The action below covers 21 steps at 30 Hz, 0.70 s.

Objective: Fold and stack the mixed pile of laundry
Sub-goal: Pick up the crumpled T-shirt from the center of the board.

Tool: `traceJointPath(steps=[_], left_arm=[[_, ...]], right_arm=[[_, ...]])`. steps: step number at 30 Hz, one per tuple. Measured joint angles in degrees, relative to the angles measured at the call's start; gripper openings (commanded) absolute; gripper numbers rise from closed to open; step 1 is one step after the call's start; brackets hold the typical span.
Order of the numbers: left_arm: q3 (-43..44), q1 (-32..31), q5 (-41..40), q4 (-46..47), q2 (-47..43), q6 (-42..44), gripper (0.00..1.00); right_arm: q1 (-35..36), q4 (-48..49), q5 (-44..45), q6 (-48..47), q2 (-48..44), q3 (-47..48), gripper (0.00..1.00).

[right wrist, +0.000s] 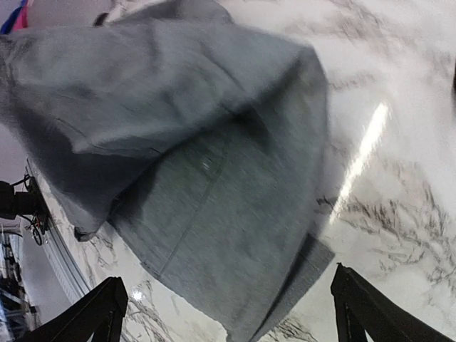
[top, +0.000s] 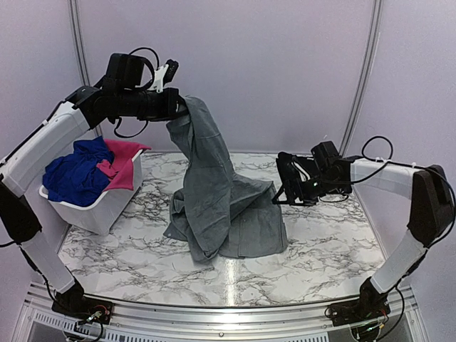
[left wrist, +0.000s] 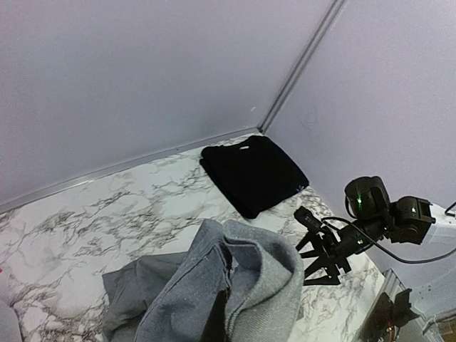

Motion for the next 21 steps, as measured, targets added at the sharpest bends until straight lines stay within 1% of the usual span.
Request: traceJointPath(steps=[4,9,12,15,16,18,20,21], left_arm=[[2.9,0.0,9.0,-0.3,1.1,2.9,0.00],[2.6,-1.6,17.5,-0.5,0.7,6.2,0.00],[2.3,-4.6,20.8,-1.0,0.7,7.7,0.00],[2.7,-7.4,22.6,-1.6,0.7,8.5,0.00],[3.3,-8.4,23.1,-1.9,0.7,8.5,0.00],[4.6,-9.5,23.7,-2.5,0.7,8.4,0.00],[6.4,-10.2,24.1,-2.6,0.7,8.2,0.00],[6.9,-10.4,24.1,-2.6,0.7,8.1,0.00]], right_arm=[[4.7,3.5,-0.1,-2.5,-5.6,5.7,0.98],[12.2,12.5,0.3,-6.0,-11.8,12.3,0.99],[16.2,15.7,-0.6,-7.7,-11.6,16.6,0.98],[19.8,15.9,-0.6,-10.6,-8.1,21.6,0.98],[21.2,15.7,-0.5,-11.5,-6.6,22.9,0.95],[23.5,15.3,-0.3,-13.1,-4.0,24.5,0.81],[24.9,14.7,-0.1,-13.9,-2.7,24.2,0.54],[25.3,14.7,0.0,-14.0,-2.6,23.7,0.39]])
